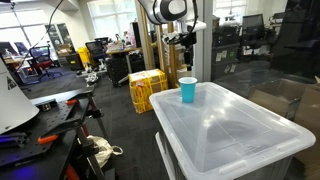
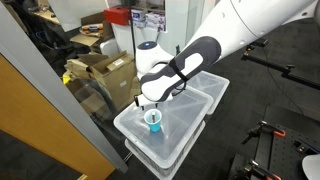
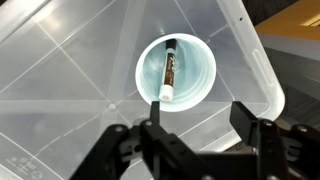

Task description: Take the marker out of the light blue cup

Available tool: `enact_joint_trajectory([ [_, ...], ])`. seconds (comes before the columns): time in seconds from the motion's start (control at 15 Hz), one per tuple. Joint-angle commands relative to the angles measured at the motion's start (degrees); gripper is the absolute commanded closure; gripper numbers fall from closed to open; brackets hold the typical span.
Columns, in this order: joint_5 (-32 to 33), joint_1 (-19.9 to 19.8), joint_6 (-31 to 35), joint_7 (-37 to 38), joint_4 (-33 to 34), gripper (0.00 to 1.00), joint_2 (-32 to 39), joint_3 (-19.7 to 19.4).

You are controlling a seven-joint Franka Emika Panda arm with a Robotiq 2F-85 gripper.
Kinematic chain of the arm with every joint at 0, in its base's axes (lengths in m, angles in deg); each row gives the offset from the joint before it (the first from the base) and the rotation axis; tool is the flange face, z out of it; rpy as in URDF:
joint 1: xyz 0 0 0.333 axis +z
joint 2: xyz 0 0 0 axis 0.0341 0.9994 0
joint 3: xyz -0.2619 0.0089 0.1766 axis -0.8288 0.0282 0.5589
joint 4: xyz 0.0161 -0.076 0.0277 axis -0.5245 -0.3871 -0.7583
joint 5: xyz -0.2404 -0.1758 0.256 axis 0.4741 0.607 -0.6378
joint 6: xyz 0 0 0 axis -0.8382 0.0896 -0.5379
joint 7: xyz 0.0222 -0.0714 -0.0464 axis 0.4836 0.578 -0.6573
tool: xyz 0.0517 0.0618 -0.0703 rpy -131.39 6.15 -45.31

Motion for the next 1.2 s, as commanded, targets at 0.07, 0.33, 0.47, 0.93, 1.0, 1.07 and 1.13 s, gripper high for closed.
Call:
enact_joint_trajectory([
  [0.07,-2.6,1.2,-1.2,2.0,3.6,0.29,3.0,-0.6],
  [0.33,-4.6,1.4,0.0,3.5,4.0,0.29,4.6,-0.2],
  [0.47,-5.4,1.4,0.3,4.0,4.2,0.29,5.0,-0.3],
  [0.93,-6.5,1.1,0.3,6.2,4.9,0.36,5.6,-0.4],
  [1.0,-6.6,1.1,0.2,6.7,5.0,0.35,5.7,-0.3],
  [1.07,-6.7,1.0,0.2,7.1,5.2,0.36,5.8,-0.3],
  [1.13,-7.0,0.8,0.2,7.1,5.2,0.36,5.9,-0.2],
])
